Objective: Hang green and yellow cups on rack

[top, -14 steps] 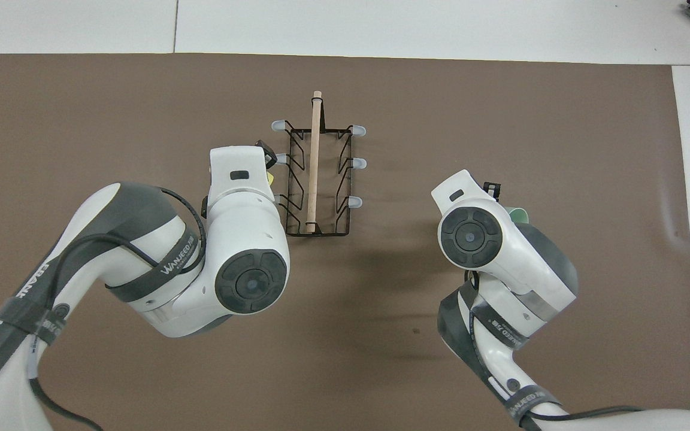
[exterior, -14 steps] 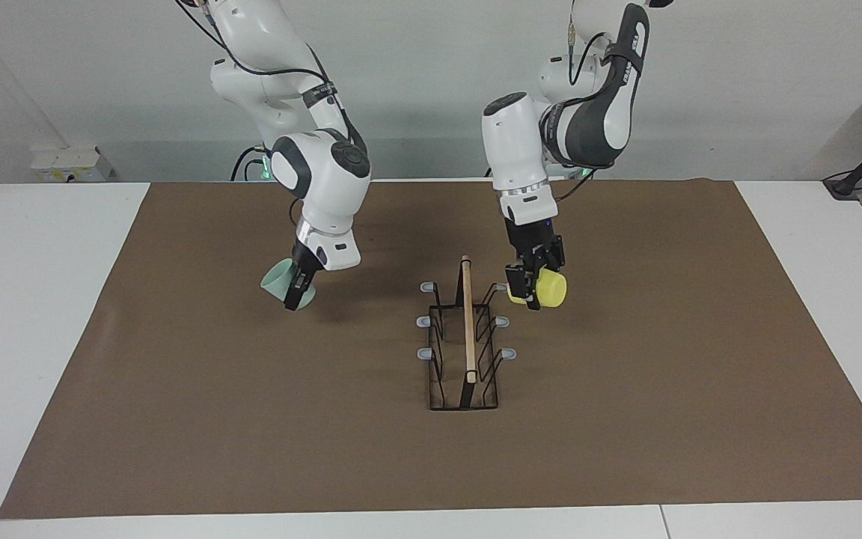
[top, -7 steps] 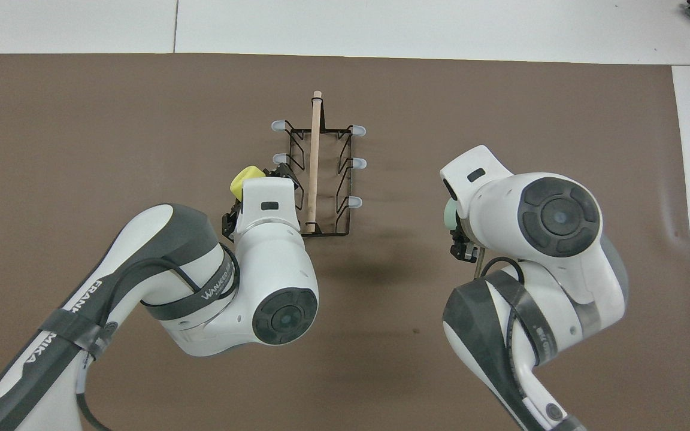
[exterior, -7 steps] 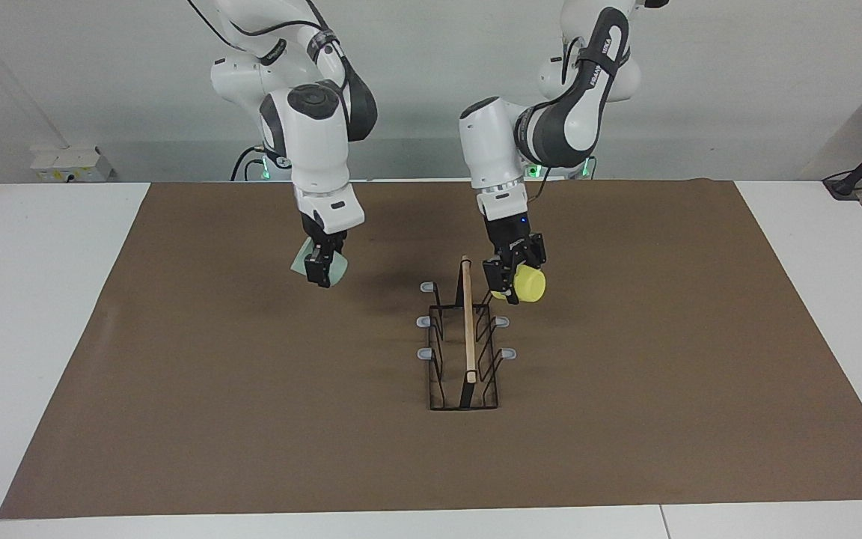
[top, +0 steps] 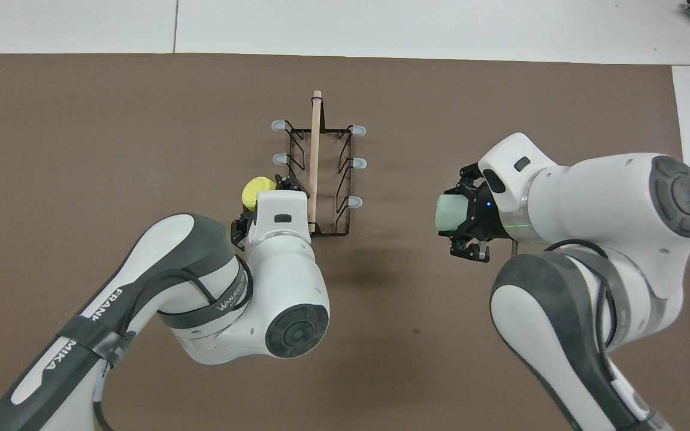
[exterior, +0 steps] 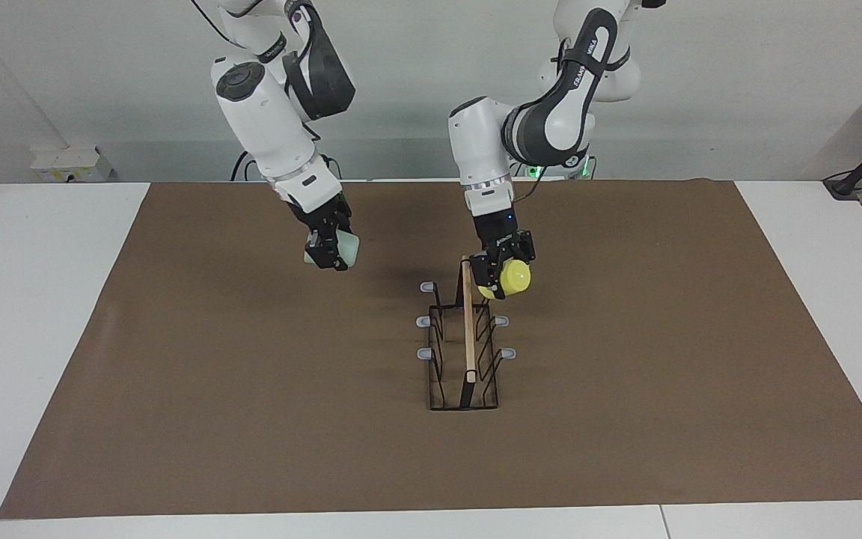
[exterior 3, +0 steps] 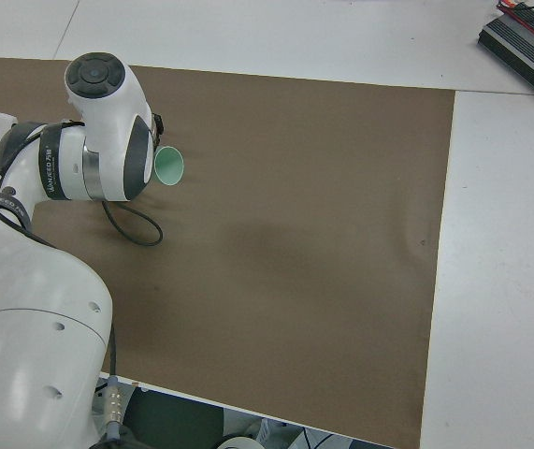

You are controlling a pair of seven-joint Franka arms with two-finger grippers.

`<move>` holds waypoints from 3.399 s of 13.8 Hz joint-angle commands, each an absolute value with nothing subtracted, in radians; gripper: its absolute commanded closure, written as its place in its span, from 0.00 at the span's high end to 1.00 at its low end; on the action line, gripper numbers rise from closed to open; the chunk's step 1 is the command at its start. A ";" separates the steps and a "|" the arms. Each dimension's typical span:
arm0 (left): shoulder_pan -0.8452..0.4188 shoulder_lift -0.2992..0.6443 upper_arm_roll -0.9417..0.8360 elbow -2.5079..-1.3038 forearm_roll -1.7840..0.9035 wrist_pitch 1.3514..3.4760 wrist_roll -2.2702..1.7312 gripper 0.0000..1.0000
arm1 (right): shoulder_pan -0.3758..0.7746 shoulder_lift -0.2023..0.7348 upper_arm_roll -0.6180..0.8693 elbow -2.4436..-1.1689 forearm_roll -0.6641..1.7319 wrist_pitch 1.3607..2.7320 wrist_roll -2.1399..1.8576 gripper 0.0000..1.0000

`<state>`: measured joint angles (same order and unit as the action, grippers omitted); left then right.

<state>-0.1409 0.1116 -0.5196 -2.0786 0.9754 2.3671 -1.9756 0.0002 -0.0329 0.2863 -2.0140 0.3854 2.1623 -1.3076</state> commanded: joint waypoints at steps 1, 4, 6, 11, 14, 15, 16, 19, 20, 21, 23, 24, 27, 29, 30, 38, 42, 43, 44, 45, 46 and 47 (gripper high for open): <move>-0.158 0.092 -0.514 -2.083 0.988 2.381 -1.983 1.00 | -0.047 -0.052 0.293 -2.028 0.549 2.148 -1.403 0.00; -0.158 0.091 -0.514 -2.060 0.983 2.375 -1.950 1.00 | -0.071 -0.060 0.293 -2.037 0.702 2.149 -1.456 0.00; -0.153 0.084 -0.503 -2.046 0.973 2.373 -1.863 1.00 | -0.083 -0.067 0.293 -2.045 0.806 2.151 -1.480 0.00; -0.152 0.084 -0.421 -2.002 0.863 2.375 -1.602 1.00 | -0.091 -0.101 0.293 -2.092 1.053 2.149 -1.574 0.00; -0.153 0.083 -0.326 -1.953 0.669 2.373 -1.274 1.00 | -0.080 -0.120 0.293 -2.117 1.190 2.154 -1.595 0.00; -0.153 0.078 -0.290 -1.938 0.605 2.373 -1.164 1.00 | -0.074 -0.129 0.293 -2.135 1.248 2.164 -1.600 0.00; -0.153 0.075 -0.255 -1.928 0.533 2.372 -1.046 1.00 | -0.072 -0.133 0.293 -2.158 1.291 2.171 -1.636 0.00; -0.150 0.040 -0.146 -1.919 0.323 2.343 -0.702 1.00 | -0.058 -0.118 0.293 -2.178 1.461 2.201 -1.759 0.00; -0.149 0.029 -0.108 -1.916 0.234 2.327 -0.584 0.97 | -0.037 -0.097 0.295 -2.178 1.518 2.247 -1.807 0.00; -0.152 0.017 -0.071 -1.893 0.125 2.291 -0.440 0.95 | -0.003 -0.077 0.295 -2.175 1.628 2.291 -1.865 0.00; -0.155 0.005 0.007 -1.850 0.023 2.159 -0.196 0.95 | 0.072 -0.046 0.295 -2.161 1.863 2.385 -1.969 0.00; -0.153 -0.003 0.037 -1.818 0.000 2.084 -0.108 0.95 | 0.093 -0.032 0.295 -2.149 1.909 2.413 -1.989 0.00; -0.138 -0.003 0.078 -1.721 -0.023 1.901 0.029 0.95 | 0.112 0.009 0.295 -2.132 1.943 2.445 -2.074 0.00; -0.124 -0.005 0.081 -1.663 -0.023 1.782 0.092 0.96 | 0.129 0.057 0.295 -2.111 2.076 2.469 -2.207 0.00; -0.124 -0.006 0.095 -1.639 -0.021 1.740 0.121 0.96 | 0.143 0.069 0.295 -2.106 2.097 2.489 -2.232 0.00; -0.127 -0.012 0.110 -1.565 -0.008 1.520 0.184 1.00 | 0.227 0.179 0.296 -2.016 2.289 2.568 -2.411 0.00; -0.124 -0.023 0.107 -1.583 -0.008 1.529 0.181 1.00 | 0.227 0.186 0.296 -2.031 2.312 2.572 -2.454 0.00; -0.124 -0.023 0.107 -1.583 -0.009 1.532 0.181 1.00 | 0.227 0.195 0.296 -2.037 2.341 2.571 -2.492 0.00; -0.124 -0.021 0.107 -1.585 -0.009 1.539 0.179 1.00 | 0.224 0.198 0.298 -2.045 2.359 2.557 -2.522 0.00; -0.126 -0.021 0.107 -1.585 -0.009 1.540 0.178 1.00 | 0.222 0.199 0.298 -2.045 2.365 2.539 -2.523 0.00; -0.123 -0.023 0.107 -1.589 -0.009 1.539 0.179 1.00 | 0.222 0.196 0.298 -2.046 2.381 2.528 -2.523 0.00; -0.123 -0.023 0.107 -1.591 -0.009 1.537 0.179 1.00 | 0.222 0.193 0.298 -2.054 2.399 2.520 -2.523 0.00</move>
